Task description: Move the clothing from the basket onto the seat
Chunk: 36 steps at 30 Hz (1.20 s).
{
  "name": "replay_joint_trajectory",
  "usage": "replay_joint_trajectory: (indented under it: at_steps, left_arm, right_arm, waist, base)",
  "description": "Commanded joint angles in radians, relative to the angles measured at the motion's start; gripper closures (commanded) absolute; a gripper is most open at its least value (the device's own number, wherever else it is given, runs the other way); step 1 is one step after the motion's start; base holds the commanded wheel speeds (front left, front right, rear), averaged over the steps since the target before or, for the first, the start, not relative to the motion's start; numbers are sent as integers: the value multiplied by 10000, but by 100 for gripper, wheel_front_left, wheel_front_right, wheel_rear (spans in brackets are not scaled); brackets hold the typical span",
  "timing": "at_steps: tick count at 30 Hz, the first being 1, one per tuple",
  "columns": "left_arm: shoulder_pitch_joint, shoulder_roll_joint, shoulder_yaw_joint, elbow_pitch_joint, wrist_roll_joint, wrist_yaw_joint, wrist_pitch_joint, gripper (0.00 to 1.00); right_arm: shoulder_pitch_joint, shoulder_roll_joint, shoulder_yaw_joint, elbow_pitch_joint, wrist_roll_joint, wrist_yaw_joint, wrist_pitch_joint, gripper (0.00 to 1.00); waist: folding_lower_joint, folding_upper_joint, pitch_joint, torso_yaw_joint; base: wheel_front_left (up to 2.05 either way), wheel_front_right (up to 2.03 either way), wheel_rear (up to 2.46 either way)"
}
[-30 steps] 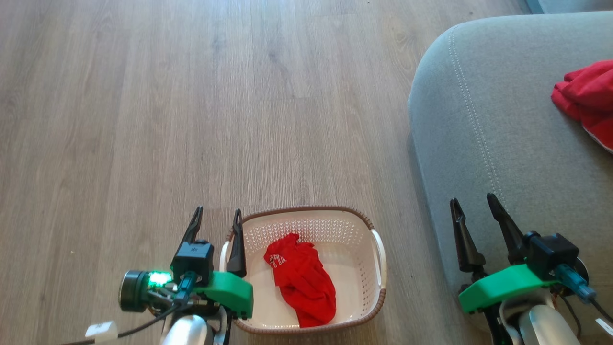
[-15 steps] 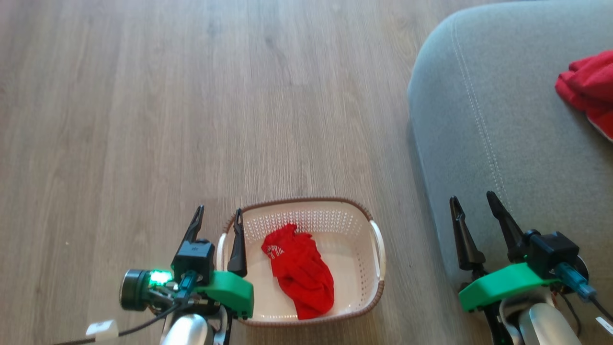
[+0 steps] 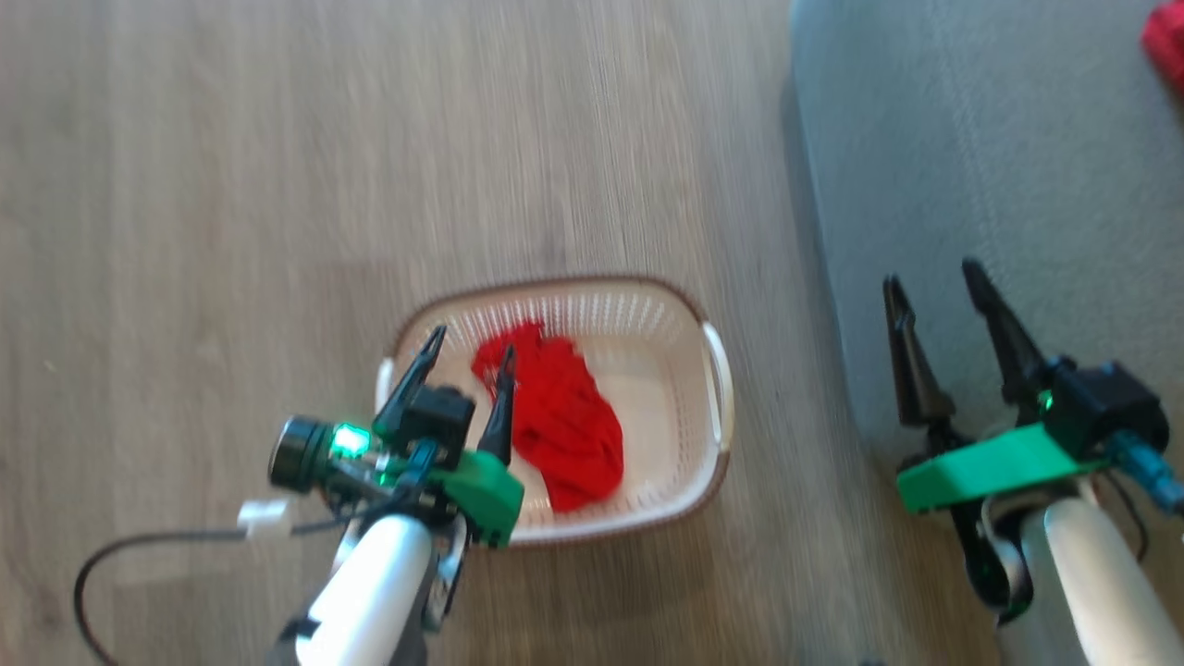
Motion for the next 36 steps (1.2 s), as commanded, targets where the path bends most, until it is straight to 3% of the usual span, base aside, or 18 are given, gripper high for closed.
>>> replay_joint_trajectory:
  at_steps: [1, 12, 20, 23, 28, 36]
  left_arm:
    - [-531, -3, 136, 115, 160, -79, -49, 0]
    - [-2957, 170, -813, 3639, 1042, -713, -49, 0]
    - [-4456, 375, -1405, 5704, 1511, -1149, -49, 0]
    - [-4992, 441, -1472, 6472, 1553, -1153, -49, 0]
    - [-5754, 537, -1306, 7722, 1422, -765, 112, 0]
    - [-6343, 660, -1394, 8306, 1370, -677, 1411, 0]
  right_arm:
    - [-239, -146, 219, -433, -56, -2, -67, 0]
    - [-1178, 82, 550, -1164, -219, -2, -67, 0]
    - [-1579, 375, 891, -1498, -129, -2, -67, 0]
    - [-1706, 524, 1042, -1563, -23, -2, -67, 0]
    - [-1842, 712, 1355, -1631, 62, -2, -67, 0]
    - [-1702, 804, 1454, -1777, 124, -2, -67, 0]
  waist:
    - [-2, 0, 1388, -343]
    - [-2, 0, 3841, -1307]
    - [-2, 0, 4970, -1995]
    - [-2, 0, 5287, -2349]
    - [-2, 0, 5655, -2840]
    - [-2, 0, 5867, -3071]
  base:
    - [0, 0, 0]
    - [0, 0, 0]
    - [0, 0, 0]
    - [0, 0, 0]
    - [0, 0, 0]
    - [0, 0, 0]
